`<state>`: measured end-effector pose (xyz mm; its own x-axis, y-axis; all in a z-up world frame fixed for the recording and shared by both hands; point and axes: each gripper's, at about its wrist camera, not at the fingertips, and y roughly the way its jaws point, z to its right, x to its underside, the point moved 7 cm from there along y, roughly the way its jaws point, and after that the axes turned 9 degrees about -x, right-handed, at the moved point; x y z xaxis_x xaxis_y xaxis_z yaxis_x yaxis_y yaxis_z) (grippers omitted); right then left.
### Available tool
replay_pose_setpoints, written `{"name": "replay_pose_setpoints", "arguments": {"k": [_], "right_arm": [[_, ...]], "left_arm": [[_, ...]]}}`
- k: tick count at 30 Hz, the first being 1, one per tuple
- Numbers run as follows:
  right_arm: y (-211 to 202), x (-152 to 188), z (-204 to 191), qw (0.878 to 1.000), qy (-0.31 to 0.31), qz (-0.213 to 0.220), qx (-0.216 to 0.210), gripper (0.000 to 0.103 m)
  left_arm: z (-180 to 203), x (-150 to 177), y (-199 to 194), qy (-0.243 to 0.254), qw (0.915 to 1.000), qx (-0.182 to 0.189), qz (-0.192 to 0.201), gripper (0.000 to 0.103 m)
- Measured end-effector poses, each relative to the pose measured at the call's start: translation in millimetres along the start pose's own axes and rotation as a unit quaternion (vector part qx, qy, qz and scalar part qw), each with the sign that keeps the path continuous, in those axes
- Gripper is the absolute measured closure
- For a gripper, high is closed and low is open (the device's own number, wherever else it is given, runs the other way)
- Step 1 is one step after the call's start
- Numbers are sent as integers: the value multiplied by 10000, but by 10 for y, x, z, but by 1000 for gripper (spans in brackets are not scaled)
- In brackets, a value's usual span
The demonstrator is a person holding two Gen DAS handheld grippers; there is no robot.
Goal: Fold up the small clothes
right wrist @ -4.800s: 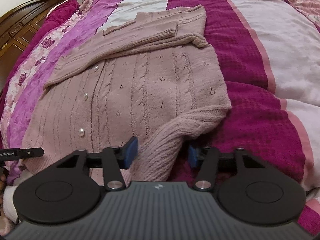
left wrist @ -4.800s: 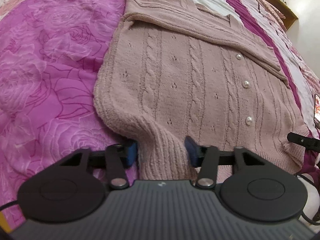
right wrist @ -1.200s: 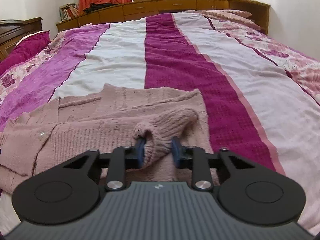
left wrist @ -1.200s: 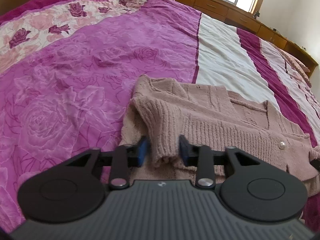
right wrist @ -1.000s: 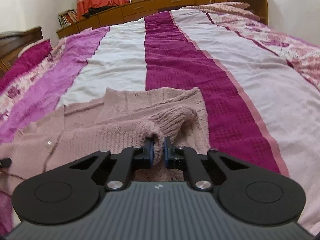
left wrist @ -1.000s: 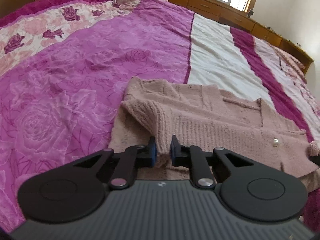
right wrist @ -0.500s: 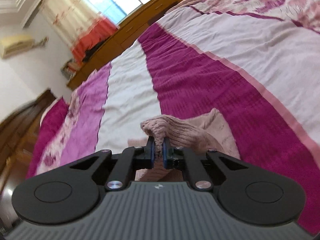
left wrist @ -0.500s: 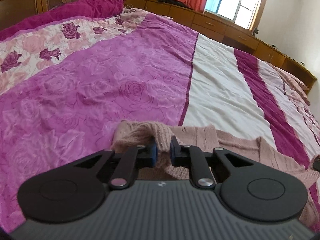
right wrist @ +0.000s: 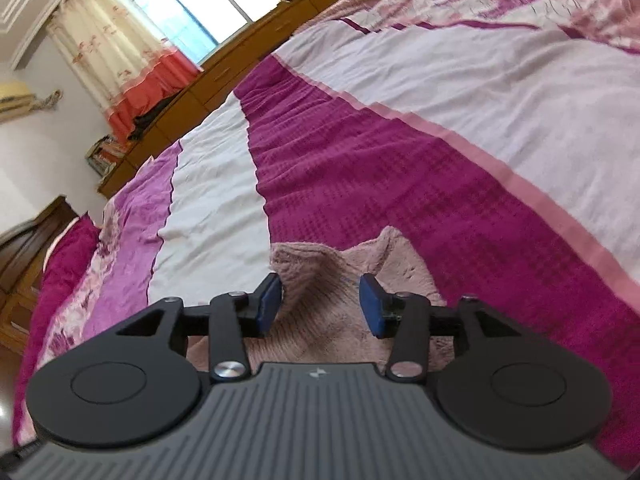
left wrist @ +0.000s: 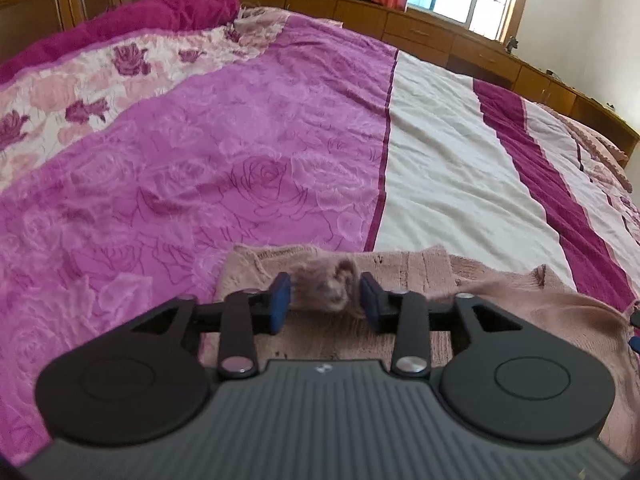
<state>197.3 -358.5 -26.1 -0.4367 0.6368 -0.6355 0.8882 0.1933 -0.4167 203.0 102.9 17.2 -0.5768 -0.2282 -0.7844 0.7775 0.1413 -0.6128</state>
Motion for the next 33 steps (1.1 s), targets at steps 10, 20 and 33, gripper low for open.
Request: {"name": "replay_pose_setpoints", "arguments": {"k": [10,20,33], "right_arm": [[-160,155,-55,9988,-481,-97,-7,51],[-173,452,-138,9912,-1294,-212,179,51],[-131,586,-104,9836,-1784,-104,231,50]], "left_arm": [[58,3,-221,328,9993,61,191,55],[228,279,-23,672,9957,612,-202,55],[-129,168,378,170,9996,52,-200,56]]}}
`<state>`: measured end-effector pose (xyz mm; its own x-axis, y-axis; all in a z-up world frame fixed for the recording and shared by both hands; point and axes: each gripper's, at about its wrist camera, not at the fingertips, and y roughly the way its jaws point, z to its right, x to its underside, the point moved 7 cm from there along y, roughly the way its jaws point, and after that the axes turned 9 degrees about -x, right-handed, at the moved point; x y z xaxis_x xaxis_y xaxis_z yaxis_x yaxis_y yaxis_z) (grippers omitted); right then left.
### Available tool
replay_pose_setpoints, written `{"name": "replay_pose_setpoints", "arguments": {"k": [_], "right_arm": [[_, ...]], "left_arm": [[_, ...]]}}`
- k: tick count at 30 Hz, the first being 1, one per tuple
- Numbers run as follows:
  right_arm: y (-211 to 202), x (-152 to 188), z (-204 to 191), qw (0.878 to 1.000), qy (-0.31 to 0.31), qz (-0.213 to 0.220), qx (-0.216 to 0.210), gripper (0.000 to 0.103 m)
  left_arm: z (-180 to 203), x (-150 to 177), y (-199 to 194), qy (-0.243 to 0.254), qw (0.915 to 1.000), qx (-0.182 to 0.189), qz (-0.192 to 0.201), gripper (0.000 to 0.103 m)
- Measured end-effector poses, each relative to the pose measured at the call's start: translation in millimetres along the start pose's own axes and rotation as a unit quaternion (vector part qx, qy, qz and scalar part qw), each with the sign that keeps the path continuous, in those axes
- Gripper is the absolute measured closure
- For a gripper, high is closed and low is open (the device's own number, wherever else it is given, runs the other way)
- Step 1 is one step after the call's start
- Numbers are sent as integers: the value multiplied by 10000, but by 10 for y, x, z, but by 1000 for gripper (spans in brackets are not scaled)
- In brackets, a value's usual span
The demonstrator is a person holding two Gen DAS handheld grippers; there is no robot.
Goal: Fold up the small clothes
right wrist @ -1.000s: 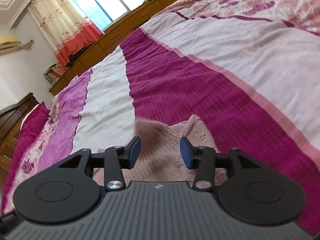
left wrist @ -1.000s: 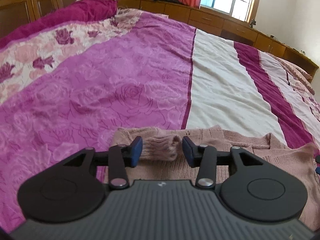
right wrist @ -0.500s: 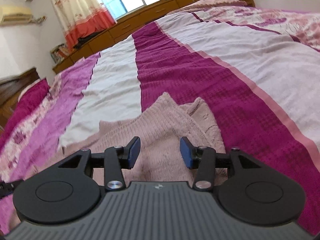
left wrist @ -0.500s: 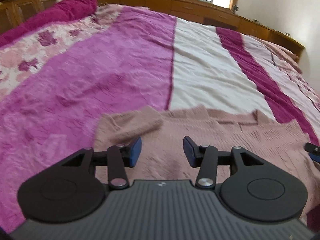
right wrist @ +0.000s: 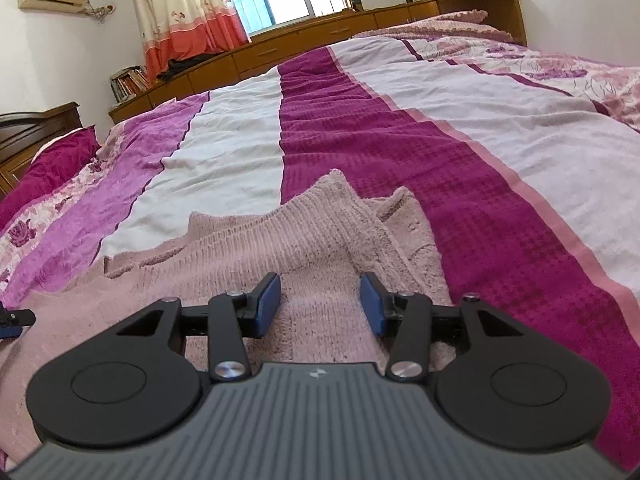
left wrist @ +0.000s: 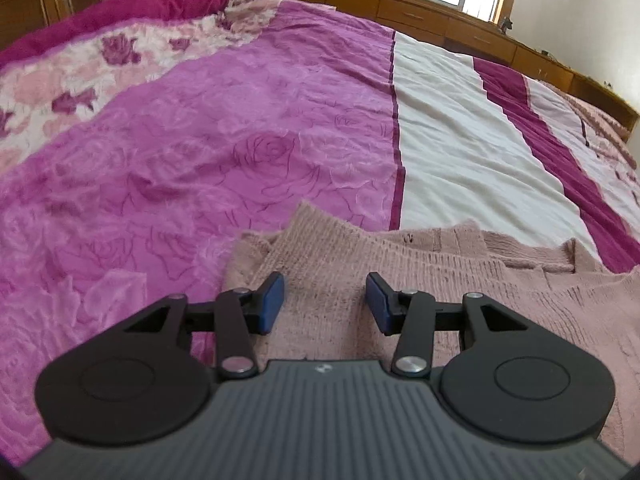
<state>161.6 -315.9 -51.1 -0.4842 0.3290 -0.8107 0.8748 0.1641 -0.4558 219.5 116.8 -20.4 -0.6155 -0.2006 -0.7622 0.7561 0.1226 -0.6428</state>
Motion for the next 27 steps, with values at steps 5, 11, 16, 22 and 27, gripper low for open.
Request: {"name": "replay_pose_setpoints", "arguments": {"k": [5,11,16,22,27], "right_arm": [[-33,-40,-14,10000,9,-78,-18,50],[-236,-159,61,9993,356,-64,-133,50],[-447,-240,233,9980,628,48,-101,50],[-669,-197,533,9930,1174,-84,-81,49],[-844,-69,667,9899,1385,-180,-247,27]], "left_arm": [[34,37,-105,116,9999,-44,-63,55],[56,112,-344,407,9988,26,-276,55],[19,196,-567,452,9979,-42,-462,46],[29,311,-787,595,9965,-189,-550,31],[48,437,-927,672,9954,-272,-627,27]]}}
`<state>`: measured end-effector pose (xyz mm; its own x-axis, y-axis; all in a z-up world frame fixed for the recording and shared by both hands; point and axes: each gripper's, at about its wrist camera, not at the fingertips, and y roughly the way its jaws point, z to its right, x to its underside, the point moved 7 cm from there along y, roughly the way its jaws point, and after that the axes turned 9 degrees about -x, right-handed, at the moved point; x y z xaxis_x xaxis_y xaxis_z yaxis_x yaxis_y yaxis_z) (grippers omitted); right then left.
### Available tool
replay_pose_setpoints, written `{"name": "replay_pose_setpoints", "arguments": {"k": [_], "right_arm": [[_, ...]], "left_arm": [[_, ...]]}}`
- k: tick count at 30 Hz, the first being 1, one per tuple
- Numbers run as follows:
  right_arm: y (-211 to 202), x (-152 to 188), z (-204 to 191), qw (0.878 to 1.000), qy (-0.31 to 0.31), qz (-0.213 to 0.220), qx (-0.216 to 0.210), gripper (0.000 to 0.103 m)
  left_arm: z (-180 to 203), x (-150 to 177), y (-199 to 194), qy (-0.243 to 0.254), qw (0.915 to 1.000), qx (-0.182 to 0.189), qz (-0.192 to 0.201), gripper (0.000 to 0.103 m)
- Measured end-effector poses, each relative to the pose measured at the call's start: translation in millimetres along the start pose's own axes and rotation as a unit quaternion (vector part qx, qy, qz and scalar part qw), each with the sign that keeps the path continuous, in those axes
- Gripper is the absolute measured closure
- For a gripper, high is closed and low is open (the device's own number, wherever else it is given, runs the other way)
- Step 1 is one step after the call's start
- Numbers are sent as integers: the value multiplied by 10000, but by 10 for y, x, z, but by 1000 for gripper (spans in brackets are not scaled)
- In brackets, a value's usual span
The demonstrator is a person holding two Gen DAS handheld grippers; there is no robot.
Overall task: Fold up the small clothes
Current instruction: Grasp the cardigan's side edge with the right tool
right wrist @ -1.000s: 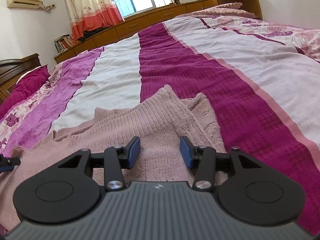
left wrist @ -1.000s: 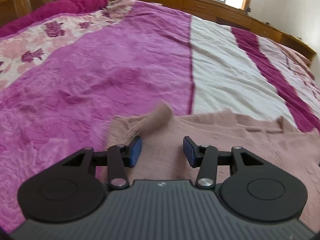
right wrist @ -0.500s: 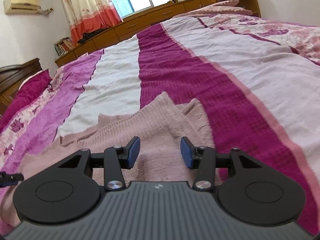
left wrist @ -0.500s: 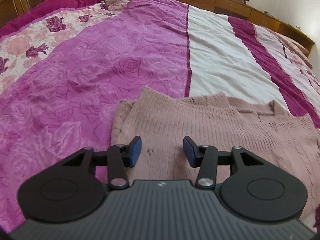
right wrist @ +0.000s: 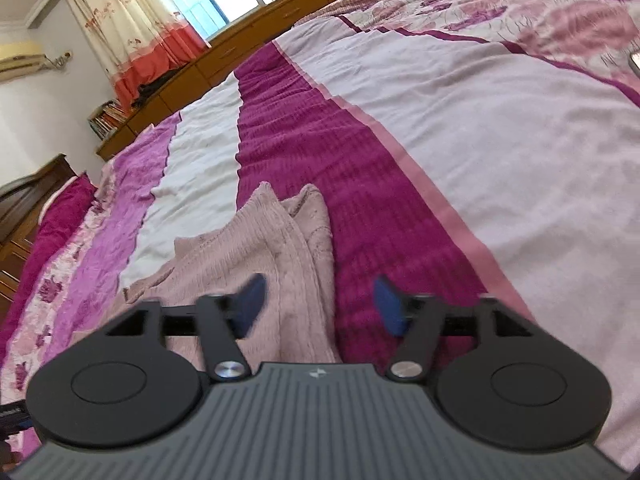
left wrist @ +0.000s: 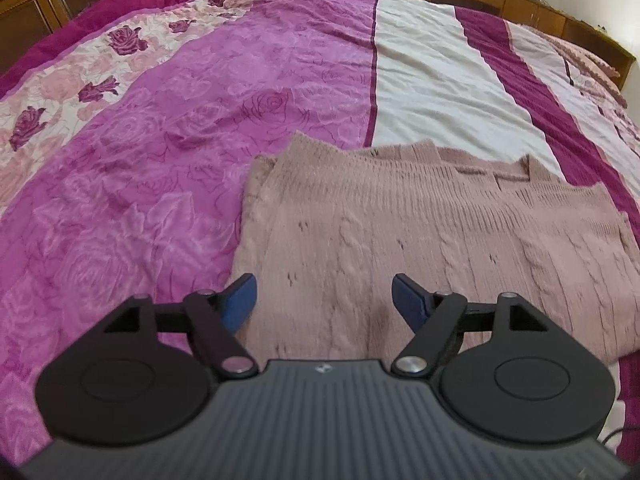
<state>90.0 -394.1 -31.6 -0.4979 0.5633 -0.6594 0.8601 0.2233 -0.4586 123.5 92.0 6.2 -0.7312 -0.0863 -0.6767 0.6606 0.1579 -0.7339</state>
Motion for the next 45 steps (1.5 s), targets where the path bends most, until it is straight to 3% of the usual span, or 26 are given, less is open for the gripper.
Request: {"name": "replay_pose_setpoints", "arguments": {"k": [2,13,25,27,29,31,45], "right_arm": [[-53,30,19,10000,-14,10,-81,23],[103,179,18,9951,381,-667,-625,23],[327,190,-78,9879,558,-981,-1064,22],[327,186,-62,9873,640,-943,-1104,27],[313,198,-32,9868,730,-916,-1122,44],[304,215,18,9855,858,-876,-1173,49],[356,242,83,9837,895,-960,-1228,50]], "left_arm": [[8,64,-43,19,10000,-40,-58,27],[-63,322,-236,-45,9991,-226,-355,27],[-120,466,-254,-132,9972,-398,-622,27],[-118,473,-257,-137,9971,-393,-641,27],[-112,474,-263,-128,9971,-380,-642,27],[-107,476,-263,-109,9971,-386,-651,27],[-91,515,-217,-84,9964,-413,-741,27]]}}
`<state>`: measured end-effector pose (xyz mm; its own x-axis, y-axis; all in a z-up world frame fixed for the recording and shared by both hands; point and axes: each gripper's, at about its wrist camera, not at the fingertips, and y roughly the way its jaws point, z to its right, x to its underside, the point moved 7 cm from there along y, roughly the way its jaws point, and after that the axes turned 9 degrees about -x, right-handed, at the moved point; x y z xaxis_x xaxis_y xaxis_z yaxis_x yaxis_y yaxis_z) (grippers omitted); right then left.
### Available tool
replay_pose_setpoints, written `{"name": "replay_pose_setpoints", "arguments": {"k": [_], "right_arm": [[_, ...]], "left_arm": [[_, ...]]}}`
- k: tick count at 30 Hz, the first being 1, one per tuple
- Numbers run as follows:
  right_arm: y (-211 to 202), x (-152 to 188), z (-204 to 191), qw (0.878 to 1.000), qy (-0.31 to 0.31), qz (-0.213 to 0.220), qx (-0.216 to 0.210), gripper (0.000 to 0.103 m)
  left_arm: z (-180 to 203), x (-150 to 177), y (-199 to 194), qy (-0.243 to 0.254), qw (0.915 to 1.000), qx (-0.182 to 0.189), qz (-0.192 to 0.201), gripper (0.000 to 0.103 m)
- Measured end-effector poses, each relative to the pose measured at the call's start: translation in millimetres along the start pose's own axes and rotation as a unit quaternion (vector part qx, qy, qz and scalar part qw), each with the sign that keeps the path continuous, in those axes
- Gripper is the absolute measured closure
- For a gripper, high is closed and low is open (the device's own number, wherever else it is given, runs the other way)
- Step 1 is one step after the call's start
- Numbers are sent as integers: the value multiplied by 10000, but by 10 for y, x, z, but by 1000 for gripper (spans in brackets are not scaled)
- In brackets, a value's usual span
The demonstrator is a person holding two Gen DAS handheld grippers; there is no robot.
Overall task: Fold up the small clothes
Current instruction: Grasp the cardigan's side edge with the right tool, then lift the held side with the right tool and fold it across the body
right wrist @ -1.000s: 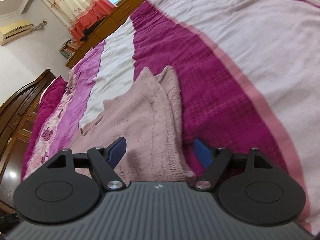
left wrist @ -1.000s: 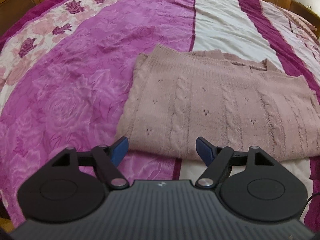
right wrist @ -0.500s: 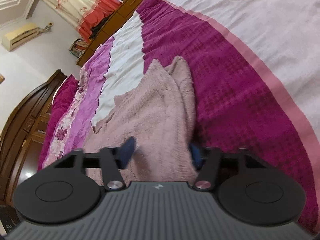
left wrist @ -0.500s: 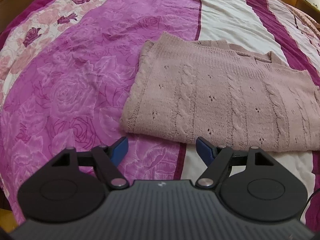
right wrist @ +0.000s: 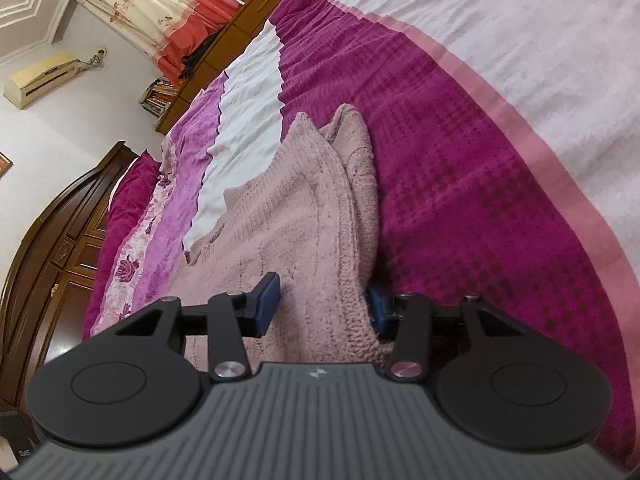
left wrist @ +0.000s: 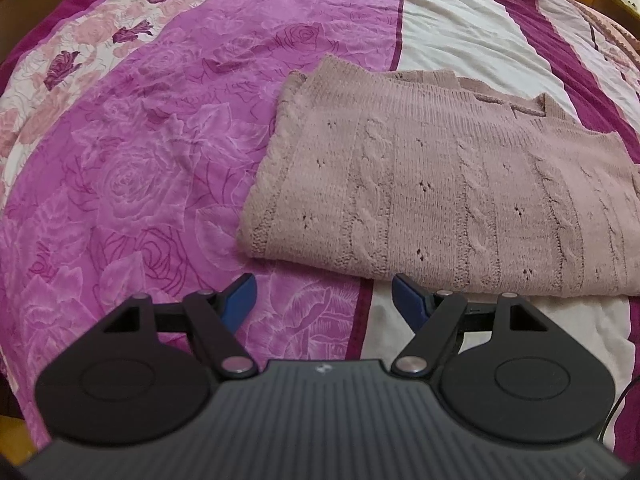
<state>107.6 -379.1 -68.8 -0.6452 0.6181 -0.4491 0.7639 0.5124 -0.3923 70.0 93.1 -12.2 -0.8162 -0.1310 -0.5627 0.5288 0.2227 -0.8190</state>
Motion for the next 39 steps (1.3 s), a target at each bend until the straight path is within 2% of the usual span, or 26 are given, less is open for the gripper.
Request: {"name": "replay_pose_setpoints", "arguments": {"k": [10,14,15,25,29,39], "right_arm": [[-14,18,59,9999,-15,34,-165,50],[-13,51,37,9995,-285,97,47,67],[-13,55,38,9995,-300,116,74,68],[29,0,55,9996,-89,217,-182,66],[38,-22,-8,9993,-168,283,-152,78],[-19,-158,-450,9941,-4,566,-920,81]], "left_arm": [[5,9,16,20,10000,-8,-32,27],[3,9,19,24,10000,-20,-35,27],[3,10,22,29,10000,-22,-38,27],[-8,19,58,60,9999,-64,-93,27],[-43,17,66,34,9999,-54,-105,27],[-141,-64,52,-141,9999,-24,-45,27]]}}
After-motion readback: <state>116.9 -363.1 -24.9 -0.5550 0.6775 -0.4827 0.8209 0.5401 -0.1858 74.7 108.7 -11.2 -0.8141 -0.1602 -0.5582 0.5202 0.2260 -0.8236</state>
